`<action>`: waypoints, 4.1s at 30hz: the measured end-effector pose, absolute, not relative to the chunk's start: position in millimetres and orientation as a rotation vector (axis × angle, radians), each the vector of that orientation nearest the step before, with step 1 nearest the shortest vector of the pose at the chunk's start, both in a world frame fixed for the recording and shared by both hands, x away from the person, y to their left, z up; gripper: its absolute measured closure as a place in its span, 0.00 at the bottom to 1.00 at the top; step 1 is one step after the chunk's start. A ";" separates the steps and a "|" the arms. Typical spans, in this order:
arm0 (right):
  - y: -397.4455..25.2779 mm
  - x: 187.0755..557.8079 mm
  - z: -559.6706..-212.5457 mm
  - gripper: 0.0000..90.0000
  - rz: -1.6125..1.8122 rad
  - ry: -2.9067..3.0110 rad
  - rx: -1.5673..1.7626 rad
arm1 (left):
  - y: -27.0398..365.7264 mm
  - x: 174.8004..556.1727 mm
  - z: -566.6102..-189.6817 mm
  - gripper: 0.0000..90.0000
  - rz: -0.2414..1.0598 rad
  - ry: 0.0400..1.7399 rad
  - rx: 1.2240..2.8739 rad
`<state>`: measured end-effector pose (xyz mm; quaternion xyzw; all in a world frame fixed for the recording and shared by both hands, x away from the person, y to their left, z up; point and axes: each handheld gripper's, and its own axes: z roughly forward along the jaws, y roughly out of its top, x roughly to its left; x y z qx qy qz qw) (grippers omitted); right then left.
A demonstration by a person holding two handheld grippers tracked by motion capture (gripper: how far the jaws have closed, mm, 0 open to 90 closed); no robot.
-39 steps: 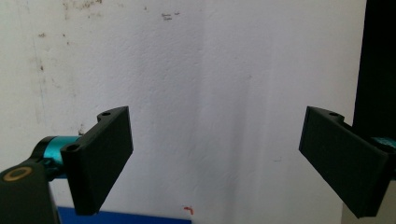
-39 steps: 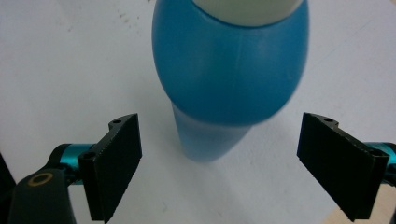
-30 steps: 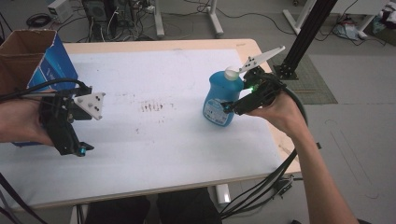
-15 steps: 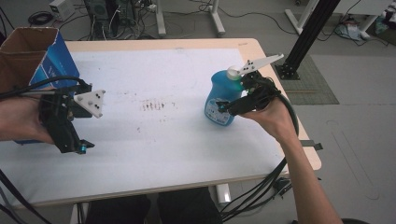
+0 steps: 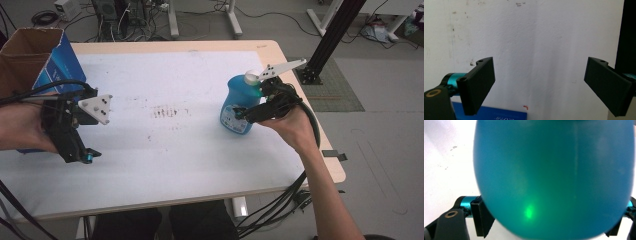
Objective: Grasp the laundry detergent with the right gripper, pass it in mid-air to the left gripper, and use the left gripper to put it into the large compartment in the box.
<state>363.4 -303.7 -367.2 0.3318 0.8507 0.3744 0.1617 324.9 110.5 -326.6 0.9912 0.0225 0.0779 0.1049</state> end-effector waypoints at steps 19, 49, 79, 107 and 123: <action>-303.2 363.0 -366.5 0.29 1.098 2.420 0.936 | 111.3 324.9 -327.8 0.11 0.223 0.071 2.917; -301.8 364.0 -367.7 0.40 1.130 2.440 0.915 | 112.5 324.9 -327.1 0.11 0.219 0.081 2.914; -303.3 363.1 -371.1 0.53 1.162 2.443 0.820 | 109.9 326.5 -317.3 0.11 0.220 0.088 2.881; -160.1 371.1 -322.6 0.52 1.318 2.769 0.127 | 53.7 365.0 -232.6 0.11 0.144 0.148 2.727; -142.8 375.1 -328.0 0.52 1.325 2.812 0.032 | 19.7 372.3 -248.7 0.11 0.080 0.106 2.730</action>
